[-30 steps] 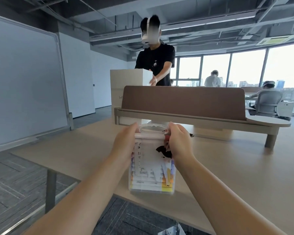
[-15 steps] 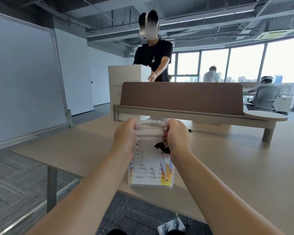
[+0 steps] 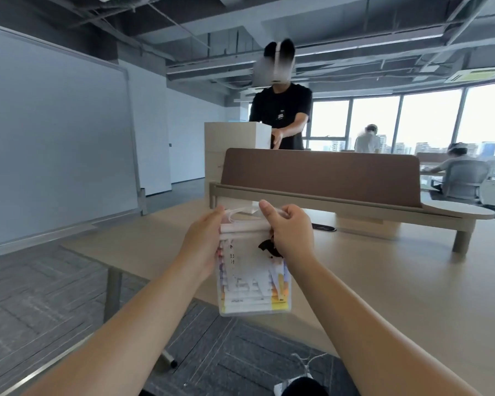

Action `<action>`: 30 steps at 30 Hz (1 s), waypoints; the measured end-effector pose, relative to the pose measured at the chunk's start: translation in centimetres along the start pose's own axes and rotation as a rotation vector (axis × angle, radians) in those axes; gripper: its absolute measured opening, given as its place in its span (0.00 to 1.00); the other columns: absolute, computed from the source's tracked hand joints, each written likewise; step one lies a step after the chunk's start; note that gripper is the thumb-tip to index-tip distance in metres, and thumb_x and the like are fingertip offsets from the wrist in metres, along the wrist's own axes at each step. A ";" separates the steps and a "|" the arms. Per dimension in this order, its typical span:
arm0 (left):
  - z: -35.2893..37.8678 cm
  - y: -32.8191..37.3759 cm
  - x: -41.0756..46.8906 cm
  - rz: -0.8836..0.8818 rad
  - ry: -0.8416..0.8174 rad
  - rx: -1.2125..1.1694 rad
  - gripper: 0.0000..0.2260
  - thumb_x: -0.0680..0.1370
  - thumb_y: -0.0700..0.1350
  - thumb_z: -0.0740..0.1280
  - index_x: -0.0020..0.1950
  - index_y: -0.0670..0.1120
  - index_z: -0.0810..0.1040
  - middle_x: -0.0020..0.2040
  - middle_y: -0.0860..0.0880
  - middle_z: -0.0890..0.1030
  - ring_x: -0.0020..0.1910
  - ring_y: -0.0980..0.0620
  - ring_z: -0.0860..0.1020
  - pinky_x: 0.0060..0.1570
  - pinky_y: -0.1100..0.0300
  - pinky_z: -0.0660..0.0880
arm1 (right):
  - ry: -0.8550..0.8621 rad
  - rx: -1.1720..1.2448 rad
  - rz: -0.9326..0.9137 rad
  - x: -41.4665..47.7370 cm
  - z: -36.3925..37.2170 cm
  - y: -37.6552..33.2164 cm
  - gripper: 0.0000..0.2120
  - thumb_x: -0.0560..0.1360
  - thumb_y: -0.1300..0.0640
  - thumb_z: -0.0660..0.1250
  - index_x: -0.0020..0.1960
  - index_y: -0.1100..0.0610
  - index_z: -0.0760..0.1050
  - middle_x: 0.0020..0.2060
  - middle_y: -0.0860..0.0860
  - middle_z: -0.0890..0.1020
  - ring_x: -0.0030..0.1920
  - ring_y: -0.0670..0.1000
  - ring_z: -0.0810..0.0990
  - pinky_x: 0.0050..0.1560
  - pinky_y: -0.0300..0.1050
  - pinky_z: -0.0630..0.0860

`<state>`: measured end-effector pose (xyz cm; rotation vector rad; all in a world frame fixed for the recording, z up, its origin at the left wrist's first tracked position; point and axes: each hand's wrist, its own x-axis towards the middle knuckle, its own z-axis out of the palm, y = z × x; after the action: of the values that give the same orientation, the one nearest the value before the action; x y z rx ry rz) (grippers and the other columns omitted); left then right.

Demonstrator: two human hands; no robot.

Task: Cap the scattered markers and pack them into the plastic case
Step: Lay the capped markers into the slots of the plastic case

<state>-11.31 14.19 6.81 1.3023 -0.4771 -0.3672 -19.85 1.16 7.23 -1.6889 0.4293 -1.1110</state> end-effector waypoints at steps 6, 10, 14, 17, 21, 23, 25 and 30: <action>-9.1 1.6 -0.4 0.085 0.114 0.098 0.18 0.80 0.58 0.62 0.48 0.46 0.83 0.41 0.47 0.85 0.40 0.49 0.83 0.50 0.52 0.77 | -0.047 0.124 0.075 -0.8 7.2 -2.6 0.22 0.73 0.39 0.71 0.42 0.57 0.69 0.30 0.51 0.74 0.30 0.49 0.71 0.31 0.41 0.71; -16.3 1.1 -0.4 -0.082 0.342 0.010 0.22 0.79 0.59 0.61 0.51 0.41 0.81 0.43 0.43 0.85 0.40 0.45 0.81 0.43 0.55 0.75 | -0.014 0.241 0.158 -0.7 11.8 -4.4 0.23 0.74 0.38 0.69 0.39 0.57 0.68 0.29 0.51 0.72 0.28 0.49 0.69 0.28 0.40 0.70; -21.3 1.2 -1.9 -0.128 0.327 -0.022 0.23 0.80 0.60 0.58 0.51 0.41 0.80 0.48 0.38 0.83 0.45 0.42 0.80 0.52 0.51 0.76 | -0.024 0.447 0.310 -0.4 16.9 -5.9 0.24 0.72 0.36 0.70 0.39 0.58 0.72 0.33 0.53 0.76 0.35 0.52 0.76 0.39 0.51 0.78; -23.9 1.9 -2.2 -0.122 0.256 -0.115 0.30 0.78 0.68 0.53 0.58 0.46 0.80 0.53 0.37 0.83 0.53 0.39 0.82 0.57 0.46 0.77 | -0.050 0.567 0.426 -0.3 20.9 -6.2 0.24 0.72 0.36 0.71 0.41 0.58 0.73 0.33 0.52 0.75 0.33 0.51 0.75 0.34 0.48 0.76; -27.2 2.1 -2.1 -0.138 0.153 -0.256 0.37 0.71 0.77 0.47 0.65 0.54 0.75 0.58 0.40 0.83 0.57 0.39 0.81 0.60 0.40 0.74 | -0.122 0.696 0.530 -0.2 26.3 -4.6 0.25 0.71 0.35 0.70 0.46 0.59 0.76 0.39 0.54 0.81 0.37 0.55 0.82 0.37 0.50 0.80; -28.4 2.2 -2.2 -0.123 0.165 -0.205 0.34 0.72 0.75 0.50 0.65 0.55 0.75 0.59 0.42 0.83 0.58 0.41 0.81 0.63 0.38 0.71 | -0.180 0.789 0.587 -0.5 28.9 -3.6 0.25 0.73 0.36 0.69 0.51 0.59 0.76 0.44 0.56 0.83 0.39 0.56 0.83 0.35 0.49 0.80; -29.4 2.4 -1.9 -0.111 0.256 -0.112 0.25 0.78 0.65 0.57 0.64 0.50 0.76 0.55 0.42 0.84 0.55 0.42 0.82 0.59 0.39 0.75 | -0.231 0.869 0.649 -0.8 31.6 -2.9 0.24 0.75 0.37 0.68 0.52 0.59 0.75 0.45 0.56 0.82 0.35 0.55 0.81 0.30 0.46 0.78; -35.2 2.3 1.1 -0.068 0.546 0.051 0.15 0.80 0.51 0.65 0.63 0.44 0.75 0.54 0.44 0.84 0.50 0.43 0.83 0.47 0.44 0.81 | -0.453 0.901 0.727 -0.5 39.0 0.3 0.29 0.77 0.37 0.63 0.64 0.61 0.72 0.47 0.63 0.77 0.29 0.53 0.75 0.29 0.43 0.72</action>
<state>8.26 43.19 2.47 1.4043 0.0186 -0.0450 12.34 23.01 4.75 -0.8085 0.1661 -0.2634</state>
